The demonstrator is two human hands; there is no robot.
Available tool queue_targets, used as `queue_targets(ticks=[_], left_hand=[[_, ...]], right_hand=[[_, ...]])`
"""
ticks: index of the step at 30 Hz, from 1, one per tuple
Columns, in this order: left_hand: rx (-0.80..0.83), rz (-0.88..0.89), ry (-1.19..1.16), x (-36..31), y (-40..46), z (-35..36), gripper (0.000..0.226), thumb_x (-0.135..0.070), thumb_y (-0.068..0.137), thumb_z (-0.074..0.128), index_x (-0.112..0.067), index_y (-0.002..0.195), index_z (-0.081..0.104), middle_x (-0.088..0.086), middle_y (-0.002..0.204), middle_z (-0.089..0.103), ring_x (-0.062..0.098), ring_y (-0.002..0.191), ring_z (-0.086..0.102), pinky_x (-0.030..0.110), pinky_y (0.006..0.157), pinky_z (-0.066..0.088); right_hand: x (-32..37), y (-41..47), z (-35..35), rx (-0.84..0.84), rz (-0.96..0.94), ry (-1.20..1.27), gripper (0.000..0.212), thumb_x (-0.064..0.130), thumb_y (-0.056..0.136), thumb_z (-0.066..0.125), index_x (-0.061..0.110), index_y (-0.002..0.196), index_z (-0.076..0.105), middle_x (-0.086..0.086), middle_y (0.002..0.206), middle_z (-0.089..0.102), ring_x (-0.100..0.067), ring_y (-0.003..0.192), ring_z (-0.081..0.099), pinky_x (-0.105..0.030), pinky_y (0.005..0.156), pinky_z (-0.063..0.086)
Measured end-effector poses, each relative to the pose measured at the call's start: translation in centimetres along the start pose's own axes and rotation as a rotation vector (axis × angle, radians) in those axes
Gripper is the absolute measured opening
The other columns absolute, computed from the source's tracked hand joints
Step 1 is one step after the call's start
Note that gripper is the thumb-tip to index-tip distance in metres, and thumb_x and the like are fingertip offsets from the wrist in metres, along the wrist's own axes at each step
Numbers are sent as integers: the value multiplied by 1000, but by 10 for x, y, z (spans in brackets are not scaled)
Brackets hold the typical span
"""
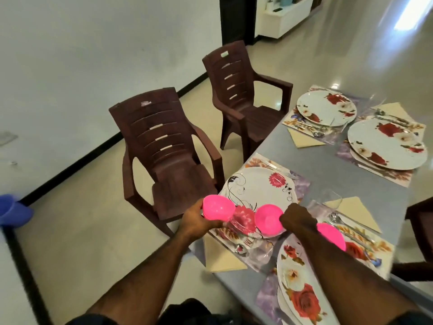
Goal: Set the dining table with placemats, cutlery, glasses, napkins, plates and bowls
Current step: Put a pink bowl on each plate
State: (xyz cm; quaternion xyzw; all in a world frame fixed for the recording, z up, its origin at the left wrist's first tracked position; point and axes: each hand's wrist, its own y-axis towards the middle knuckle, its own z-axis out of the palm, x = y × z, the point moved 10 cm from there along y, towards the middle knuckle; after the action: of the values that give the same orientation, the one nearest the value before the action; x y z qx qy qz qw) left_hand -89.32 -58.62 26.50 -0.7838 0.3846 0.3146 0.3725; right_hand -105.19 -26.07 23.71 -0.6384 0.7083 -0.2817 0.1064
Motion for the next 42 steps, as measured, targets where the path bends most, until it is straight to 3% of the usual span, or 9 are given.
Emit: queue_targets(ticks=[3,7,10,16,20,28,31,37,42], left_hand=[[17,2,24,-3,4,4,109,-63,43,100,-39,140,56,-15,125,67,13,114,64,35,91,60],[34,7,30,-10,18,9,104,-55,47,101,-39,140,57,-12,125,68,16,114,65,42,94,61],[16,-18,-11,-4,24,14,106,-57,44,101,-37,139,59,-11,124,69,17,112,66,45,93,61],[27,-40,-48,9,19,26,109,-57,44,103,-34,141,58,-10,124,68,14,111,64,27,77,56],[26,-59,-39,7,14,18,119,-67,35,98,-34,142,57,-10,127,67,16,114,64,28,78,57],[-21,-44,-57,-3,21,-7,101,-39,54,104,-28,142,55,-8,126,63,17,115,62,23,77,55],[-33,-45,-70,-2,24,-8,103,-41,53,104,-29,143,55,-5,128,64,19,116,63,37,89,60],[-14,-35,-48,-6,24,0,99,-40,56,103,-29,142,55,-8,124,63,13,109,62,18,71,51],[-2,-28,-43,-6,23,2,99,-41,57,103,-30,143,54,-8,127,63,15,111,62,19,72,52]], right_hand=[[8,3,-4,-18,-103,-121,42,40,88,63,19,123,59,-6,124,66,-30,115,63,-45,103,43],[39,0,1,-46,-414,-245,98,69,76,72,25,155,35,-8,154,45,-35,136,49,-52,110,40],[52,-8,20,15,-508,-430,114,70,65,81,24,155,29,-9,155,38,-36,137,46,-54,110,40],[57,-17,30,-15,-598,-550,92,41,72,84,16,148,40,-11,141,52,-33,126,54,-48,105,46],[68,-18,40,-5,-662,-570,98,43,69,86,18,149,35,-10,143,51,-34,128,53,-49,105,44],[94,-28,46,-62,-834,-697,86,44,77,79,20,150,40,-8,146,47,-32,133,48,-51,106,38],[86,-24,43,-41,-790,-700,93,49,73,82,19,150,39,-8,146,45,-32,134,47,-53,110,33],[71,-17,36,-42,-711,-682,102,64,69,81,19,150,39,-8,145,46,-32,134,48,-57,115,28],[68,-17,36,-25,-670,-659,105,67,68,81,19,151,38,-9,147,46,-33,135,47,-57,116,28]])
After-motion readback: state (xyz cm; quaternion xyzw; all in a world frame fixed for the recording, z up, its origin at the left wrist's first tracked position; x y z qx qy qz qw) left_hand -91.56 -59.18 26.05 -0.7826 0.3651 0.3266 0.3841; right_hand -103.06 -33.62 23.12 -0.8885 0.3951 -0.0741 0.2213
